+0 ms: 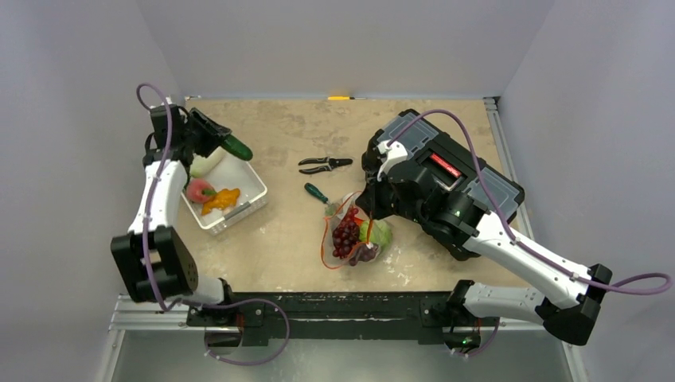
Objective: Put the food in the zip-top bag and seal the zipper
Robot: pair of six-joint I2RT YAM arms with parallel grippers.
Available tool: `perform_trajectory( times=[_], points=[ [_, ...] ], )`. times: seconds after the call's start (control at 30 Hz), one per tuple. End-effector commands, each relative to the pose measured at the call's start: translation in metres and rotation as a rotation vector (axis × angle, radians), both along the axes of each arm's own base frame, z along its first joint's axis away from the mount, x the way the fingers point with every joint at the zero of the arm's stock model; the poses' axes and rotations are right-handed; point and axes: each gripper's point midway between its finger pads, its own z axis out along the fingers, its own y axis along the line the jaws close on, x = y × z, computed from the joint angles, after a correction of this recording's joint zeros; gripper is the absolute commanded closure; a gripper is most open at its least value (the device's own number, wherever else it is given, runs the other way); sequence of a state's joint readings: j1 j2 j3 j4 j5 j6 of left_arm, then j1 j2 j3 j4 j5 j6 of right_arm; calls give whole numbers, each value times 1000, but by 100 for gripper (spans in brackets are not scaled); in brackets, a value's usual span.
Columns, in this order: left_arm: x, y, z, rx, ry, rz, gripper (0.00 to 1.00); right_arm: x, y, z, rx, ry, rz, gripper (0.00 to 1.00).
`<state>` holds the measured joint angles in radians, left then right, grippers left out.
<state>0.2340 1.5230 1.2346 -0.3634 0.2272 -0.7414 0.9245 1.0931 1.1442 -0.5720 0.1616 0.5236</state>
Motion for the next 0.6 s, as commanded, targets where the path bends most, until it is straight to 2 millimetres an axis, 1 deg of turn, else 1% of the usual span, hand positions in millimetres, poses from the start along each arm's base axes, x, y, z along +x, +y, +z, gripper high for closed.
perform_trajectory(
  times=[0.0,0.03,0.1,0.17,0.2,0.3,0.37,0.47,0.53,0.57],
  points=[
    [-21,-75,91,-139,-349,-264,100,6,11,39,134,-57,-13,100],
    [-29,-91,105,-138,-409,-317,100,5,10,41,149,-48,-22,100],
    [-44,-125,141,-109,-562,-433,100,6,6,44,179,-39,-65,100],
    [-67,-156,170,-99,-690,-534,100,7,3,47,221,-36,-101,100],
    [-78,-169,178,-93,-738,-572,100,6,3,49,250,-30,-112,100],
    [-112,-198,200,-70,-883,-650,100,5,9,57,333,-17,-117,100],
    [-134,-214,210,-47,-950,-694,100,5,11,61,362,-11,-121,100],
    [-161,-230,213,31,-992,-724,100,5,13,65,384,1,-130,100],
    [-180,-236,211,87,-1024,-750,100,3,14,67,398,2,-120,100],
    [-190,-237,206,98,-1032,-760,100,3,14,69,405,0,-117,100]
  ],
)
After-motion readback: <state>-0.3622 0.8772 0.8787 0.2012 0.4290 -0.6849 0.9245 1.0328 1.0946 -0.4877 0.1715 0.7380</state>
